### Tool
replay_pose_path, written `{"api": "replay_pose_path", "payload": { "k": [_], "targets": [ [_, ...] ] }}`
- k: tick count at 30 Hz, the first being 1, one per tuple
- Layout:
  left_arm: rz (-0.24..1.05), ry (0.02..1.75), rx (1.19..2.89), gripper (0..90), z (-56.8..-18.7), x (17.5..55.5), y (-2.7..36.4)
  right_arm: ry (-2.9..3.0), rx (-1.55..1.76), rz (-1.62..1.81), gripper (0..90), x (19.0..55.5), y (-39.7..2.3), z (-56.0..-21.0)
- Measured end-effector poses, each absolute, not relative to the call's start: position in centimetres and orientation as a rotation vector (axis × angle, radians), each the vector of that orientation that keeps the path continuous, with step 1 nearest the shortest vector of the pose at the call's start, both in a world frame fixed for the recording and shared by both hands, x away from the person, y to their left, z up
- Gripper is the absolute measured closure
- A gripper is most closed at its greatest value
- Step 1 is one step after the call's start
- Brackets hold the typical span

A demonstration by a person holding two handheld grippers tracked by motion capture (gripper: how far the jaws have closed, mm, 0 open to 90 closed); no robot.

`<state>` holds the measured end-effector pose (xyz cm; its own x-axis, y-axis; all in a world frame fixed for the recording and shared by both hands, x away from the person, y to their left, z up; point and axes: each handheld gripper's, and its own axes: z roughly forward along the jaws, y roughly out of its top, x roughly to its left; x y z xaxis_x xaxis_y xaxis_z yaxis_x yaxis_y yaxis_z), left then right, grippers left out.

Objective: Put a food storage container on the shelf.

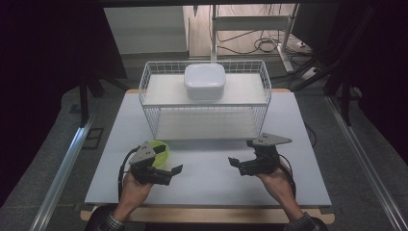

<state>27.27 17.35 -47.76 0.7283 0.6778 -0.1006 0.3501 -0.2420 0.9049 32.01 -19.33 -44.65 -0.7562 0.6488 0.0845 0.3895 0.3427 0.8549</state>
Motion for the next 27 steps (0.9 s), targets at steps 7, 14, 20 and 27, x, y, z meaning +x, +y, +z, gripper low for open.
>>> {"api": "replay_pose_path", "payload": {
  "k": [7,14,20,27],
  "targets": [
    [0.386,0.784,1.891,3.0,-48.8,26.6,17.1,2.354,0.912,1.309,4.0,31.0,-19.9,-46.5],
    [0.390,0.807,1.913,2.9,-49.7,26.2,17.4,2.356,0.913,1.284,4.1,30.3,-20.3,-47.6],
    [0.393,0.806,1.949,2.9,-50.2,26.2,17.1,2.397,0.929,1.229,4.1,30.1,-20.2,-48.8],
    [0.384,0.843,1.972,2.4,-50.1,26.4,16.9,2.407,0.933,1.212,4.1,30.2,-20.2,-49.1]
  ]
}}
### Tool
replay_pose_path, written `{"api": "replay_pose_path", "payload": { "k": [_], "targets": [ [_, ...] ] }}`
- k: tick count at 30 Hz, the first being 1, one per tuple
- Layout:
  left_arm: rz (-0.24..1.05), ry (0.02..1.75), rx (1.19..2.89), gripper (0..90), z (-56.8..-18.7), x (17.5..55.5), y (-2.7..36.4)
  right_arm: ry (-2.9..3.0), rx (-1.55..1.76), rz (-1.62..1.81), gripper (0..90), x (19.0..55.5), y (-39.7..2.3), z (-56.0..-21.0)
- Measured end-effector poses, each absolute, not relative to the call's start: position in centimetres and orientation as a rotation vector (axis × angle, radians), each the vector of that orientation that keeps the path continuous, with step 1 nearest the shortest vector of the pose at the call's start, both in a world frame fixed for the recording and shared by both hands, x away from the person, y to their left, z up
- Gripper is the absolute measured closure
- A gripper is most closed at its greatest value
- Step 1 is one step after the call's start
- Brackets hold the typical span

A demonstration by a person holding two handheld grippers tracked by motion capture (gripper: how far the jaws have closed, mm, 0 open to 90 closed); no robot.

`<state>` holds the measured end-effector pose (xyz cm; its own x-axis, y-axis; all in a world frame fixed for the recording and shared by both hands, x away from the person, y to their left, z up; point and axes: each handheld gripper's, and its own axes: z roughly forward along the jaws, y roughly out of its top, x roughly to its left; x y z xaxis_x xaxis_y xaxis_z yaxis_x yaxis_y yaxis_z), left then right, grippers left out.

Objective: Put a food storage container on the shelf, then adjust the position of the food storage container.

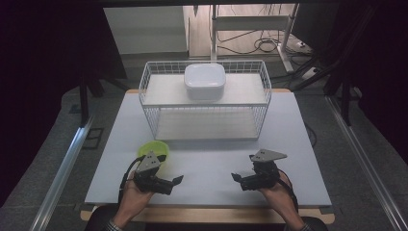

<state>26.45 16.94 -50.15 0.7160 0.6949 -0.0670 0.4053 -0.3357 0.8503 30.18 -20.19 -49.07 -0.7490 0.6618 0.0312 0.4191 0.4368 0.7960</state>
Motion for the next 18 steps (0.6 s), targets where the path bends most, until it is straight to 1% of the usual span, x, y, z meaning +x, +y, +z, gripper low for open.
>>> {"api": "replay_pose_path", "payload": {
  "k": [4,7,10,11,12,13,14,15,17,18],
  "targets": [
    [0.367,0.868,1.959,2.4,-49.9,26.8,17.5,2.405,0.936,1.207,4.1,30.3,-20.2,-49.1],
    [0.399,0.900,1.950,4.7,-49.6,26.9,18.0,2.406,0.938,1.201,4.1,30.3,-20.2,-49.2],
    [0.456,0.917,1.946,13.8,-49.3,26.9,18.6,2.409,0.939,1.195,4.1,30.3,-20.1,-49.2],
    [0.477,0.925,1.942,17.8,-49.1,26.9,18.9,2.409,0.938,1.192,4.1,30.3,-20.1,-49.2],
    [0.496,0.944,1.928,28.1,-48.9,27.0,19.5,2.409,0.938,1.190,4.1,30.4,-20.2,-49.2],
    [0.496,0.944,1.928,33.2,-48.9,27.0,19.5,2.409,0.938,1.190,4.1,30.4,-20.2,-49.2],
    [0.493,0.955,1.917,40.3,-48.8,27.1,20.0,2.407,0.939,1.185,4.1,30.4,-20.2,-49.3],
    [0.488,0.959,1.912,40.3,-48.8,27.2,20.5,2.407,0.939,1.185,4.1,30.4,-20.2,-49.3],
    [0.502,0.986,1.895,51.2,-48.7,27.5,21.5,2.407,0.941,1.182,4.3,30.5,-20.2,-49.3],
    [0.496,1.014,1.883,62.2,-48.7,27.7,22.3,2.409,0.938,1.179,4.3,30.5,-20.3,-49.4]
  ]
}}
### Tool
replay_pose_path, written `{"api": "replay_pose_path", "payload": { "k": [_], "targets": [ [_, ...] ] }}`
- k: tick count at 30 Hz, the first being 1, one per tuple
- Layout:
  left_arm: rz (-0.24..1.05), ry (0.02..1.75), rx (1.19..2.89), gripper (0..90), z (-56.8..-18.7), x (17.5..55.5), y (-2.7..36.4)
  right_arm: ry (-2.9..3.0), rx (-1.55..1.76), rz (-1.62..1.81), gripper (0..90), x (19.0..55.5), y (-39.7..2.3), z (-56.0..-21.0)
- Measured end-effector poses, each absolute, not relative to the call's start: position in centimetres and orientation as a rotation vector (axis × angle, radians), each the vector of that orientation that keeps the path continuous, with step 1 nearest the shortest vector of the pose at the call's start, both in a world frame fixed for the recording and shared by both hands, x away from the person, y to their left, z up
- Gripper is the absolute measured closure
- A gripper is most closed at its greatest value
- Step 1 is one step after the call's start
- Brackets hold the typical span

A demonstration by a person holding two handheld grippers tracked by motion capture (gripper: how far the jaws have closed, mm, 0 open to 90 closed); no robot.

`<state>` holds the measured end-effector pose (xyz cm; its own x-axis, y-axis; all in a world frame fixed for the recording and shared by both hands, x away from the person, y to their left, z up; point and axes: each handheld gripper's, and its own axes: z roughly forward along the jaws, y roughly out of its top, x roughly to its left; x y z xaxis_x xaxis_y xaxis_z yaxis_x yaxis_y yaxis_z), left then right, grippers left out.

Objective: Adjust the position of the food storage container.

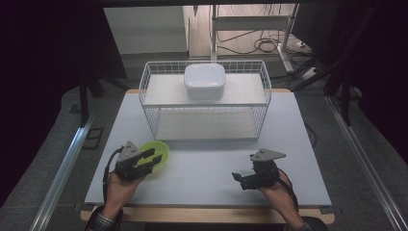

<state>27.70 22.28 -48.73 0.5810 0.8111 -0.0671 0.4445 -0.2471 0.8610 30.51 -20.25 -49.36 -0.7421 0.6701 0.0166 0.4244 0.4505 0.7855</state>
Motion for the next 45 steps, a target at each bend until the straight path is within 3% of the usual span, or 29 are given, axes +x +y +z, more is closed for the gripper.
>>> {"api": "replay_pose_path", "payload": {
  "k": [9,23,45],
  "targets": [
    [0.511,1.171,1.800,89.5,-49.0,28.8,25.9,2.420,0.931,1.161,4.5,30.6,-20.1,-49.6],
    [0.546,1.311,1.802,90.0,-50.8,31.2,28.4,2.427,0.934,1.132,4.6,30.7,-20.2,-49.7],
    [0.412,1.327,1.859,90.0,-52.5,32.7,27.1,2.460,0.926,1.102,4.6,30.8,-19.9,-50.2]
  ]
}}
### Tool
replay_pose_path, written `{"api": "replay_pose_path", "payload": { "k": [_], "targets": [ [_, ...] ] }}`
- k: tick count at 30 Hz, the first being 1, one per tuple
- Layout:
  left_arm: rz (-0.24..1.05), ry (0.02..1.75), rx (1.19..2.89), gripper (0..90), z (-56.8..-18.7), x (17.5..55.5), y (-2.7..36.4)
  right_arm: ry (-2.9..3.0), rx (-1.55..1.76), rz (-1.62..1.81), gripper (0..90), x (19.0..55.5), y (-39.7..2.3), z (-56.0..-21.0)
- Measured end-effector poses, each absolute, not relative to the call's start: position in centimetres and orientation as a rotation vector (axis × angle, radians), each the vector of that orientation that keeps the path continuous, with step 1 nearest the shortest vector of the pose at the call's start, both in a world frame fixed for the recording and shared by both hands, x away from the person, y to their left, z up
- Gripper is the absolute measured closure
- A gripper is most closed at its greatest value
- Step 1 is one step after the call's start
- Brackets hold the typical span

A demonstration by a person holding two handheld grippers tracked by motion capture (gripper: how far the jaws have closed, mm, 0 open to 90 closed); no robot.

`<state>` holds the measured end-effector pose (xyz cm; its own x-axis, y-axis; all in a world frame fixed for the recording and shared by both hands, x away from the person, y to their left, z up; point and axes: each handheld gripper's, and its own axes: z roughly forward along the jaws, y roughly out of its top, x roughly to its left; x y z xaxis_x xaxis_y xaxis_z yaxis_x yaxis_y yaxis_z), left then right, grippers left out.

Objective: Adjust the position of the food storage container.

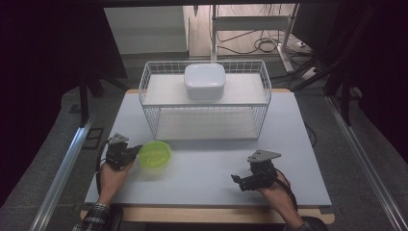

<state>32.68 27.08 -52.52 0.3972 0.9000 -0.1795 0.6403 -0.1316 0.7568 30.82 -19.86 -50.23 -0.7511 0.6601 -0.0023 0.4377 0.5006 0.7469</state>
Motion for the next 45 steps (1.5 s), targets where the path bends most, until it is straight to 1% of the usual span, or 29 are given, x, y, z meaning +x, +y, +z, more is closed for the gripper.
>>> {"api": "replay_pose_path", "payload": {
  "k": [13,24,38,45],
  "targets": [
    [0.294,1.302,1.910,89.9,-53.5,33.0,26.1,2.477,0.911,1.085,4.6,30.8,-19.7,-50.4],
    [0.239,1.257,1.920,89.9,-53.6,33.6,24.2,2.490,0.905,1.072,4.6,30.8,-19.4,-50.6],
    [0.210,1.193,1.956,89.7,-53.4,34.8,21.2,2.507,0.898,1.061,4.6,30.8,-19.2,-50.9],
    [0.205,1.142,1.989,89.5,-53.4,35.5,19.1,2.509,0.904,1.064,4.6,30.8,-19.2,-51.0]
  ]
}}
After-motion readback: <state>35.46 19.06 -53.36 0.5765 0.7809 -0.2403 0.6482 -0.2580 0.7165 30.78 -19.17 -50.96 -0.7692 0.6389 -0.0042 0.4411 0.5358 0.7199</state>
